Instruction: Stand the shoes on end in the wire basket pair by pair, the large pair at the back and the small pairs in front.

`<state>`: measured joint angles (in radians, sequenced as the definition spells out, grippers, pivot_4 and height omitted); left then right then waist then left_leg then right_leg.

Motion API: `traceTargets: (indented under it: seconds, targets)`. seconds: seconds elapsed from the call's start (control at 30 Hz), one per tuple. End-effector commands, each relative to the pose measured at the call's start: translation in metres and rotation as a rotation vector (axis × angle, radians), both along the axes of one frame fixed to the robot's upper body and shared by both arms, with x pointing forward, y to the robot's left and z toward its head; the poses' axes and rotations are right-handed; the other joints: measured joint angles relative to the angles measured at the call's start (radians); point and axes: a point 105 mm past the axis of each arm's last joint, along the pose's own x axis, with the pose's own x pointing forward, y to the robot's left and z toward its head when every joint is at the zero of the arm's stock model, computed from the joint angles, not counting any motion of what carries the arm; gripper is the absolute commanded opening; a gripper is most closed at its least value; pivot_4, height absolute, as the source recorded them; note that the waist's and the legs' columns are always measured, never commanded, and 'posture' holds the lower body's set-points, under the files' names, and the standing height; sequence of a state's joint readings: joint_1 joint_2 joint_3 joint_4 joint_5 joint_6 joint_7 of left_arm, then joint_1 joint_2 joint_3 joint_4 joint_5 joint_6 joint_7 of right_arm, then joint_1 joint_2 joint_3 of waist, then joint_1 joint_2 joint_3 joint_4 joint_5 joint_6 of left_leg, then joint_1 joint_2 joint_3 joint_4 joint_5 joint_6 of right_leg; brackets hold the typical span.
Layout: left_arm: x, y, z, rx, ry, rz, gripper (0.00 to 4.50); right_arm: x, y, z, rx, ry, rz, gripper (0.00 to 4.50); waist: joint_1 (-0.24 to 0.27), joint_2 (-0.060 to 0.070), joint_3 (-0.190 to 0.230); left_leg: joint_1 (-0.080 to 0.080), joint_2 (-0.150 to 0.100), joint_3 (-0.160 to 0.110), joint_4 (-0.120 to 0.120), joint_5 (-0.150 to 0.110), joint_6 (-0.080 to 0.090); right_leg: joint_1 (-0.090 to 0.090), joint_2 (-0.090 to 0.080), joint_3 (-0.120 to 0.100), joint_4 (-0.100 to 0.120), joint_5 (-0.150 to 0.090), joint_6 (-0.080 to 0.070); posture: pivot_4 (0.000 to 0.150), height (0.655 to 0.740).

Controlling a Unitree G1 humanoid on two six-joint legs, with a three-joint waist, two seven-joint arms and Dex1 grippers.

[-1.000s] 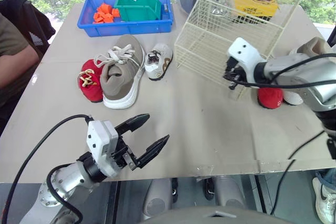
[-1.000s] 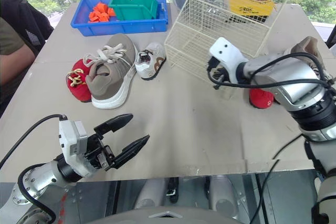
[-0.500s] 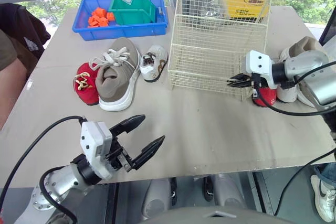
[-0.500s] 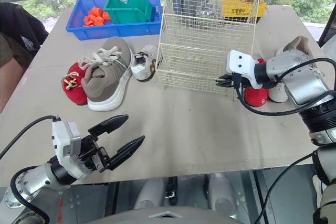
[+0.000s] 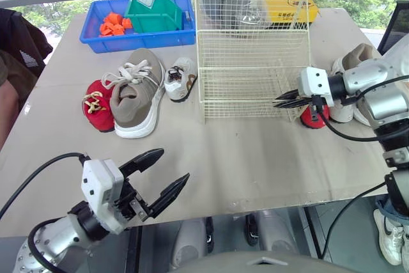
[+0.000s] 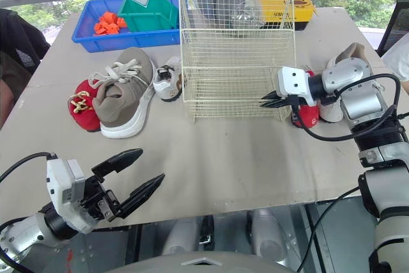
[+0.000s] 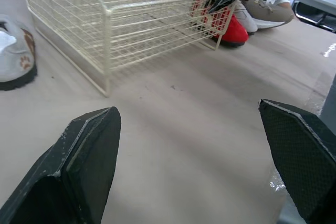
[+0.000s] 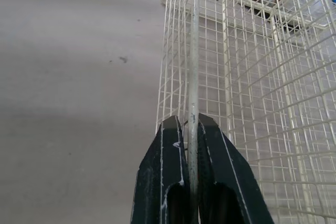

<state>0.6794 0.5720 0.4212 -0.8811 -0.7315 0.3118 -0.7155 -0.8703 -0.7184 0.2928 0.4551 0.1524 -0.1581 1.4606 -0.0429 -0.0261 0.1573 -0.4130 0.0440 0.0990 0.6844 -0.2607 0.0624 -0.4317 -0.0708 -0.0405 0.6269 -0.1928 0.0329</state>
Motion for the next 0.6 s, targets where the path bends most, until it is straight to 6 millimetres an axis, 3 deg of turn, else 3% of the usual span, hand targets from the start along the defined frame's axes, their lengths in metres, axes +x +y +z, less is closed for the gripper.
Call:
traceTargets:
  seconds: [0.03,0.17,0.47,0.6]
  targets:
    - [-0.002,-0.006,0.011,0.012,-0.057,-0.021,4.5,-0.004,0.008,-0.007,-0.019,0.02,0.06,0.02,0.0,0.0,0.0,0.0,0.0,0.0,0.0,0.0,0.0,0.0,0.0,0.0,0.0,0.0,0.0,0.15,0.74]
    - [-0.001,-0.004,0.011,0.014,-0.061,-0.016,4.5,-0.001,0.013,-0.008,-0.011,0.027,-0.004,0.02,-0.002,0.0,0.0,0.0,0.003,0.001,0.0,0.0,0.0,-0.001,-0.002,0.0,0.0,0.001,-0.002,0.15,0.74]
    - [0.003,-0.005,0.01,0.011,-0.06,-0.017,4.5,-0.018,0.03,-0.008,0.037,0.062,-0.07,0.02,0.006,0.002,0.0,-0.001,0.005,0.002,-0.002,-0.001,-0.003,-0.004,-0.002,-0.001,0.0,0.001,-0.003,0.15,0.74]
    - [0.006,-0.005,0.01,0.005,-0.057,-0.022,4.5,-0.019,0.029,0.009,0.109,0.011,-0.096,1.63,0.007,0.003,0.0,-0.002,0.005,0.002,-0.002,-0.001,-0.003,-0.004,-0.002,-0.001,-0.001,0.001,-0.003,0.15,0.74]
